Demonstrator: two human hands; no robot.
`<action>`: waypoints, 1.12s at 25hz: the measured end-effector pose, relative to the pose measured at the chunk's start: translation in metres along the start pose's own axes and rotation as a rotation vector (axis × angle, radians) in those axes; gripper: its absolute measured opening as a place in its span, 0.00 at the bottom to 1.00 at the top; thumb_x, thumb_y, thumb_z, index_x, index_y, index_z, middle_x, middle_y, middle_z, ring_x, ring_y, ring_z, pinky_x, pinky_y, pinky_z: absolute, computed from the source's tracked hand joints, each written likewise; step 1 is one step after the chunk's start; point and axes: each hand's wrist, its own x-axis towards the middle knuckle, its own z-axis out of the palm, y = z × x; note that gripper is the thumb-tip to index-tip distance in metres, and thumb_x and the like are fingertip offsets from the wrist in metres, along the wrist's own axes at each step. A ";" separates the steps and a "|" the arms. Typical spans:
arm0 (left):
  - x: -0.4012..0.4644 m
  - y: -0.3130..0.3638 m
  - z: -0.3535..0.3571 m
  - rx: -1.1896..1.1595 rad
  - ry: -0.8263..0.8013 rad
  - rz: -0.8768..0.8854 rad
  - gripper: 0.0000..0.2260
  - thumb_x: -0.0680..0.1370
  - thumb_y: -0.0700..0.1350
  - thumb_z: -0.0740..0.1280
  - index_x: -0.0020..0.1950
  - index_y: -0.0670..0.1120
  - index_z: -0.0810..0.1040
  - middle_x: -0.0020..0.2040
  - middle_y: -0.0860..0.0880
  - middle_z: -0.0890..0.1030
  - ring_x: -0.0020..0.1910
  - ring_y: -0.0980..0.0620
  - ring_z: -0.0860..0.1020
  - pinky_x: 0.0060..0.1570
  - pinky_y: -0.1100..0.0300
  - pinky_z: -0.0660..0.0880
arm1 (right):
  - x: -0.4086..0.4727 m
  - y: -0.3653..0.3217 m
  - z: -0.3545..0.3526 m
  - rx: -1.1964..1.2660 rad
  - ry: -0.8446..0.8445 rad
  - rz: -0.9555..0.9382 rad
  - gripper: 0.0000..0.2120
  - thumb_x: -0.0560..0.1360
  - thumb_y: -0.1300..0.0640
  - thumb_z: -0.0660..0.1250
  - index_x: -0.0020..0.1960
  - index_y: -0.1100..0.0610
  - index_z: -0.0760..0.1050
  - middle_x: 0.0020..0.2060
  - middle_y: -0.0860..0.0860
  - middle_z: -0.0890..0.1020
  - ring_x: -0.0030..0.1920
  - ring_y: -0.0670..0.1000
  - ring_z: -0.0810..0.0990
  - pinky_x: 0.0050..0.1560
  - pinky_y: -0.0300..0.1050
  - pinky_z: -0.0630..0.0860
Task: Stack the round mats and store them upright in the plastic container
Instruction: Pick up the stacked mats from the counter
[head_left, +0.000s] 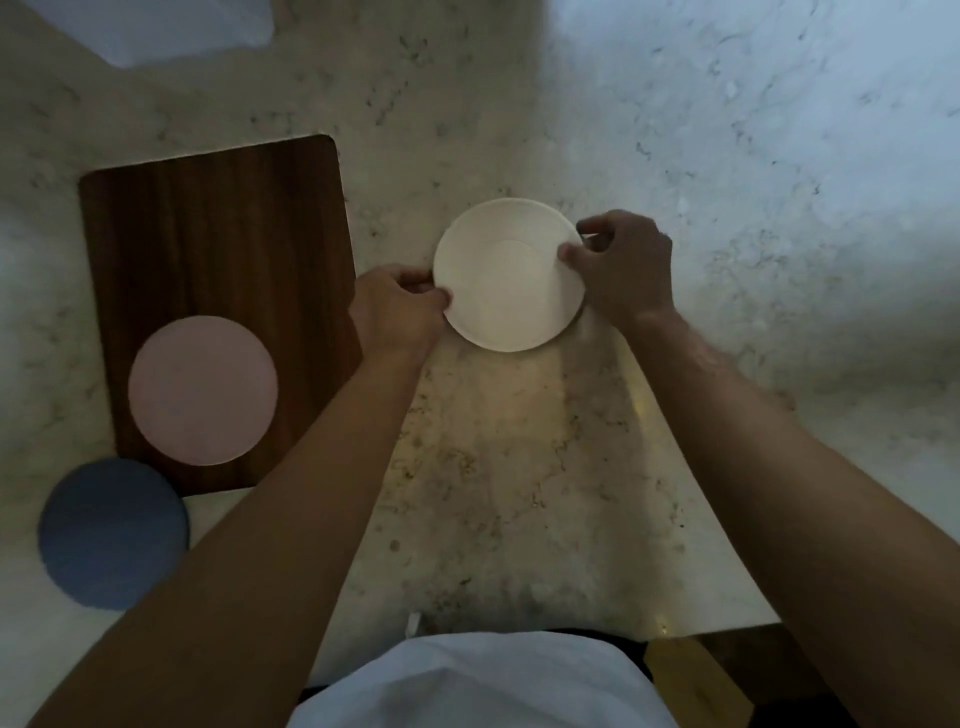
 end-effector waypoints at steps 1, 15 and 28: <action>-0.001 -0.001 0.001 0.018 0.010 0.018 0.12 0.69 0.42 0.76 0.52 0.46 0.84 0.44 0.48 0.86 0.43 0.51 0.84 0.50 0.52 0.81 | -0.001 0.001 0.003 -0.030 0.008 -0.015 0.15 0.73 0.51 0.72 0.58 0.55 0.82 0.49 0.51 0.86 0.50 0.48 0.83 0.57 0.38 0.72; -0.016 0.007 0.010 0.163 0.083 0.079 0.08 0.71 0.40 0.71 0.49 0.46 0.81 0.47 0.49 0.83 0.45 0.50 0.81 0.42 0.59 0.74 | -0.004 -0.010 0.006 -0.183 -0.047 0.169 0.14 0.73 0.55 0.68 0.56 0.57 0.82 0.50 0.54 0.85 0.52 0.54 0.82 0.52 0.45 0.78; -0.030 0.006 -0.013 -0.057 -0.166 0.008 0.08 0.74 0.42 0.63 0.45 0.45 0.82 0.42 0.48 0.81 0.42 0.48 0.79 0.40 0.59 0.74 | -0.061 -0.052 -0.025 0.713 -0.342 0.123 0.08 0.75 0.65 0.71 0.54 0.61 0.82 0.47 0.58 0.86 0.49 0.58 0.86 0.49 0.55 0.84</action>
